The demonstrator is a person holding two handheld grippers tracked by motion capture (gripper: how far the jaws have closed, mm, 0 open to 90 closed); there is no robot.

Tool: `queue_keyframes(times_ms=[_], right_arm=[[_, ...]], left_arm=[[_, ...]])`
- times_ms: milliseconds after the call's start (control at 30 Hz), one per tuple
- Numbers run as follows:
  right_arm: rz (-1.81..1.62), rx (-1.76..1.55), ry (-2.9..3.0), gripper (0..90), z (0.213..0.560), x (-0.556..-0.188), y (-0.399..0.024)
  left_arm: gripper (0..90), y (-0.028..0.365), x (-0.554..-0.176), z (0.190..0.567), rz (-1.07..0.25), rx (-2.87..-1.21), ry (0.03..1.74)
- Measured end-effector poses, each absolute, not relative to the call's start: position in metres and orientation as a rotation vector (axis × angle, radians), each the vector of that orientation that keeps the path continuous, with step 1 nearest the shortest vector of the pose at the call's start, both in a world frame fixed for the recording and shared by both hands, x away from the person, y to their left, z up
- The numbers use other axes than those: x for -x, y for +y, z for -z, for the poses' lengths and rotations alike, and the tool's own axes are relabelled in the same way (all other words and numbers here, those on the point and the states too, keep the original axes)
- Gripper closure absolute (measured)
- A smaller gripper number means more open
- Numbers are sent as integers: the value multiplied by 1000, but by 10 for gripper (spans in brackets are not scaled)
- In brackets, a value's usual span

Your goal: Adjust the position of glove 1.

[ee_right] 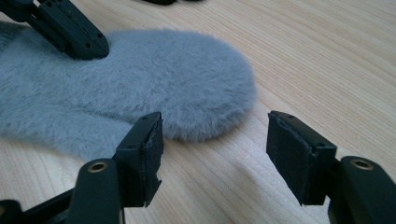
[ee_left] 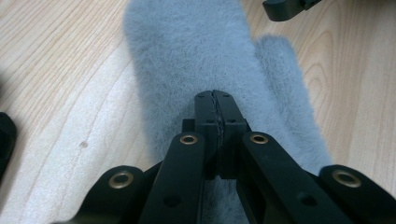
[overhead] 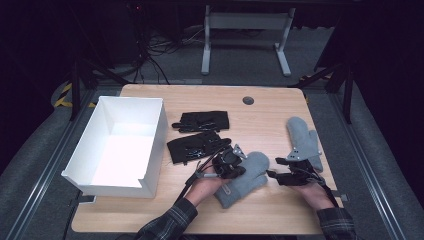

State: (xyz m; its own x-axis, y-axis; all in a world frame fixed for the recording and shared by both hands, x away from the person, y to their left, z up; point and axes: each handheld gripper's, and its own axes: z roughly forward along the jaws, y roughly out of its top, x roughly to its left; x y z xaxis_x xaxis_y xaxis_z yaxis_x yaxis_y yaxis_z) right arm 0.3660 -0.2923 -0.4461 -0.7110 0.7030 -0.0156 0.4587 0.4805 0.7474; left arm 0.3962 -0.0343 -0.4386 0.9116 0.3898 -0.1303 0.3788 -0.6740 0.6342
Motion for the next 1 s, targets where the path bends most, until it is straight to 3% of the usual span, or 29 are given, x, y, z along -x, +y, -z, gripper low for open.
queue_keyframes(times_ms=[167, 300, 467, 700, 900, 1000], right_arm=[[-1074, -978, 2410, 371, 446, -366, -292], [-1075, -979, 2407, 382, 445, -365, -293], [-1101, -993, 2395, 558, 440, -364, -299], [-1085, -1019, 2334, 879, 427, -362, -316], [-1044, -1066, 2257, 898, 417, -362, -339], [-1018, -1093, 2215, 897, 414, -362, -351]], left_arm=[[876, -28, -397, 433, -34, -2340, 553], [769, -18, -396, 426, -65, -2333, 558], [521, 6, -393, 422, -89, -2339, 597], [318, 43, -382, 426, -114, -2331, 652], [207, 70, -368, 437, -125, -2341, 686], [195, 78, -362, 443, -118, -2342, 697]])
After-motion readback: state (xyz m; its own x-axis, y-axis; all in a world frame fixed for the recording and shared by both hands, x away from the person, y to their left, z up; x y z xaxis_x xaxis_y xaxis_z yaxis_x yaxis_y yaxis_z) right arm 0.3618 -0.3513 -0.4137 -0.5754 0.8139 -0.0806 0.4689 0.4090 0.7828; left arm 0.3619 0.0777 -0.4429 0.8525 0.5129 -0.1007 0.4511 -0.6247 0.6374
